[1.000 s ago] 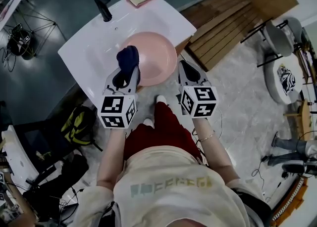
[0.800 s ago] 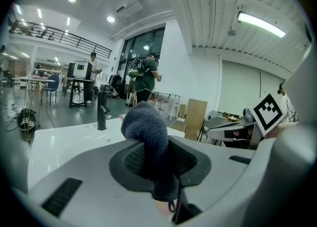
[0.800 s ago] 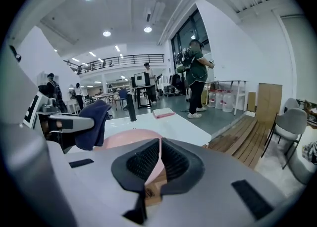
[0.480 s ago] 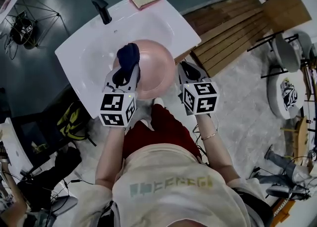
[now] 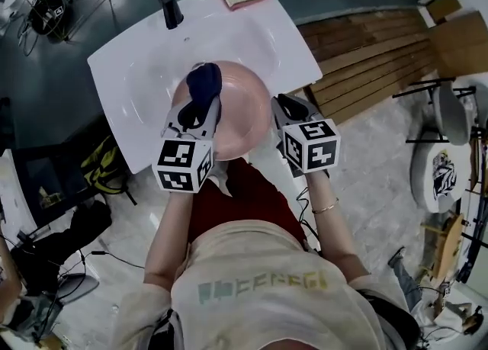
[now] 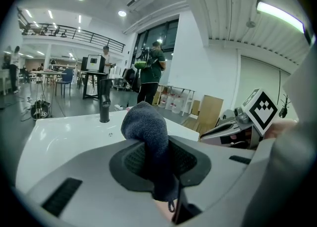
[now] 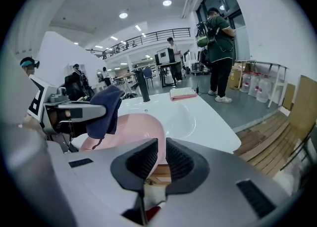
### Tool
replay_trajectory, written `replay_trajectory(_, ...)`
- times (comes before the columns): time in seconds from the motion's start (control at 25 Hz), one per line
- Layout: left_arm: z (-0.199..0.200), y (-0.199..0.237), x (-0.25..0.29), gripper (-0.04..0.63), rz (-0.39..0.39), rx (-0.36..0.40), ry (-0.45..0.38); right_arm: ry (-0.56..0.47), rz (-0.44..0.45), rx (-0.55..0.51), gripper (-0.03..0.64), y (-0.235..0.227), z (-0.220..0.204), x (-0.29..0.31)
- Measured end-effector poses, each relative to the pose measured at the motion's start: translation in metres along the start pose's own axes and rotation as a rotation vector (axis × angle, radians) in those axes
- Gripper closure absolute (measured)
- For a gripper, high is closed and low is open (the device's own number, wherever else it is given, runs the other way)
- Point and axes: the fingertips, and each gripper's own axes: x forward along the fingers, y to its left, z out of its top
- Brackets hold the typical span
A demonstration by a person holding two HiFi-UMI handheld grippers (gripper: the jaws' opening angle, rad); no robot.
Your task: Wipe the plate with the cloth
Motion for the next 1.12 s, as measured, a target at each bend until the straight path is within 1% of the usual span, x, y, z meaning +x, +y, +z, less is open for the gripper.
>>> replay_trajectory(0.16, -0.005, 0.001, 0.006, 0.515, 0.024, -0.013, 0.016, 0.049, 0.062, -0.015, 0.575, 0.0, -0.003, 0.011)
replay_trajectory(0.36, -0.009, 0.008, 0.012, 0.515, 0.051, -0.033, 0.028, 0.103, 0.108, -0.022, 0.575, 0.0, -0.008, 0.024)
replay_trajectory(0.68, -0.015, 0.015, 0.022, 0.515, 0.063, -0.065, 0.042, 0.17, 0.124, -0.016, 0.574, -0.003, -0.014, 0.037)
replay_trajectory(0.88, -0.019, 0.016, 0.028, 0.515, 0.057, -0.083, 0.051, 0.199, 0.134, -0.015, 0.534, -0.004, -0.014, 0.042)
replay_trajectory(1.12, -0.02, 0.027, 0.034, 0.515, 0.055, -0.093, 0.055, 0.234, 0.138, -0.021, 0.534, 0.0, -0.017, 0.055)
